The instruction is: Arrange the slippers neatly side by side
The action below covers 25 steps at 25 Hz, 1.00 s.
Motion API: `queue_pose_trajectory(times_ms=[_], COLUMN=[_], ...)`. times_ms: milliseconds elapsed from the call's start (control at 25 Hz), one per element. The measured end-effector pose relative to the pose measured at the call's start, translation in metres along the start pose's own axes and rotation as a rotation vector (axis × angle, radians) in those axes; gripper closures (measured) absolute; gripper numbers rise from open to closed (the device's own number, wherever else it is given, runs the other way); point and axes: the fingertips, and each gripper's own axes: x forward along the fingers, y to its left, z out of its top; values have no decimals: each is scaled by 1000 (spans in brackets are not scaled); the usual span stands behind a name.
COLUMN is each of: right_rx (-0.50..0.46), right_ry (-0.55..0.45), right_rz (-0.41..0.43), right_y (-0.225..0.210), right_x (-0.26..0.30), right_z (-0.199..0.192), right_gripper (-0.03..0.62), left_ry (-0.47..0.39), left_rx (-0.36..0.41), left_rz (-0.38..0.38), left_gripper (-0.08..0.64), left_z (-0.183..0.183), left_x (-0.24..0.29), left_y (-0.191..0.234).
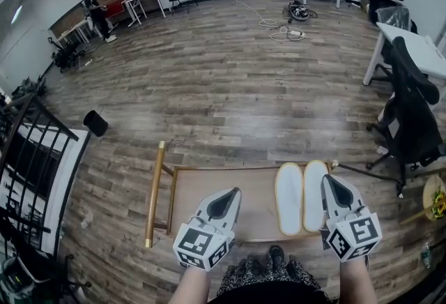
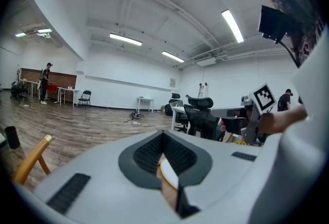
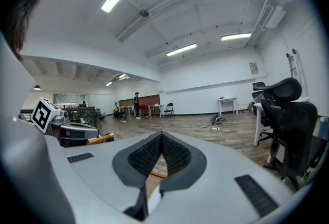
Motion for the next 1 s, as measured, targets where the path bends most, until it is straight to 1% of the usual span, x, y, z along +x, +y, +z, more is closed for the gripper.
queue_pose_trajectory(times_ms=[560,800,1000], right_rx=[7,-64,-83], right_ry=[-17,-11,-4], right_rz=[-8,-21,-14], right_y=[-1,0,2], right_x=[2,3,3], right_z=[0,1,1], right_gripper=[589,589,589], left_ry=[-1,0,1], left_rx=[3,4,4], left_rz=[1,2,6], left_gripper=[566,566,566], left_z=[-1,0,0], left_x=[1,2,2], left_y=[3,2,2])
